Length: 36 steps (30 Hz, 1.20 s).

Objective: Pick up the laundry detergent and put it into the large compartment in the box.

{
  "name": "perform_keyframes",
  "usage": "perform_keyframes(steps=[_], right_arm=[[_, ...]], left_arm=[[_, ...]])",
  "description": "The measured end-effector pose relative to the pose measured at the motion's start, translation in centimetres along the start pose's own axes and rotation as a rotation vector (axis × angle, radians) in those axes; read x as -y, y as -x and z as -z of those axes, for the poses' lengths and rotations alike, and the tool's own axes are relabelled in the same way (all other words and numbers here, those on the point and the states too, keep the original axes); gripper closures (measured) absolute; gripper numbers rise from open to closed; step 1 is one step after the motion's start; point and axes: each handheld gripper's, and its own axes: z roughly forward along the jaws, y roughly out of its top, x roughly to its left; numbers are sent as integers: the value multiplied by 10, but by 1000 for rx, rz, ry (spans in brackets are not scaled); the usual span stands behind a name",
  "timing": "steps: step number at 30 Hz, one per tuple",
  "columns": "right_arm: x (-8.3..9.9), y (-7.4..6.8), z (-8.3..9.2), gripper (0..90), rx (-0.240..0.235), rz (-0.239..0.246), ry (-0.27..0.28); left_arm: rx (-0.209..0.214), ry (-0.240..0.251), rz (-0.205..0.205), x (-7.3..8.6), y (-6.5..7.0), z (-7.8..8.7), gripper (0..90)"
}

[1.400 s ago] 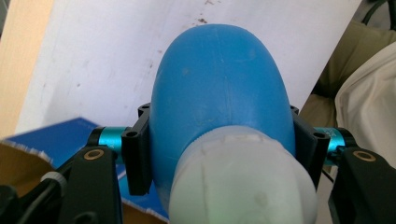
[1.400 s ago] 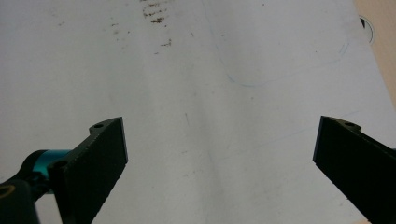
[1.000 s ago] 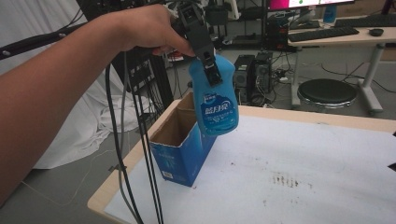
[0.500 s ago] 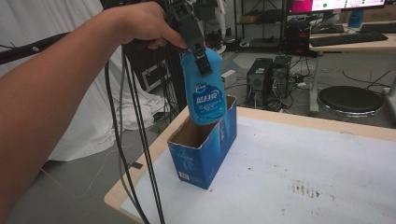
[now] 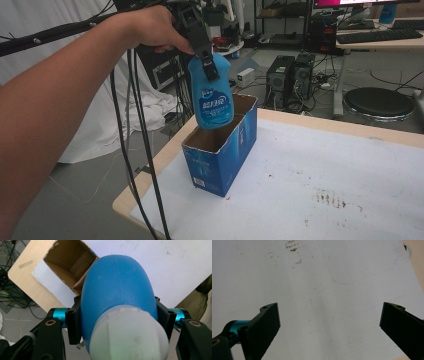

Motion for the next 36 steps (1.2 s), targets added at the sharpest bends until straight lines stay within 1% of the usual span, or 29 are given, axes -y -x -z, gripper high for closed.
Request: perform_keyframes(steps=[7,8,10,13,15,16,17,18,23,25,27,29,32,36], right_arm=[[2,1,-1,21,-3,-3,-4],[1,1,-1,20,-3,-13,-8],[1,2,-2,20,-5,-8,-7],[1,2,-3,20,-5,-13,-11],[0,2,-4,20,-8,-9,-12],[0,2,-4,20,-8,-9,-12],[0,2,-5,20,-9,-10,-13],[0,2,-5,20,-9,-9,-16],[1,2,-3,21,-5,-15,-15],[2,1,-3,20,-6,-18,-16],[2,0,-2,20,0,-13,-13],[2,0,-2,20,0,-7,-11],[3,0,-2,20,2,-10,-11],[6,0,-3,20,-1,-18,-16]], left_arm=[[-3,-20,-22,3,-5,-23,377],[-2,-22,-32,4,-6,-26,377],[-1,-29,-36,6,-7,-33,377],[2,-45,-59,9,-6,-51,377],[-1,-45,-65,11,-5,-64,377],[-1,-45,-65,11,-5,-64,377],[0,-55,-71,15,-5,-77,377],[3,-54,-71,16,-5,-83,377],[10,-53,-81,21,-6,-108,377],[9,-64,-84,21,-6,-118,377],[2,-83,-101,20,-5,-128,377],[6,-92,-105,20,-5,-135,377],[12,-99,-113,21,-4,-146,377],[15,-121,-129,22,-4,-159,377]])
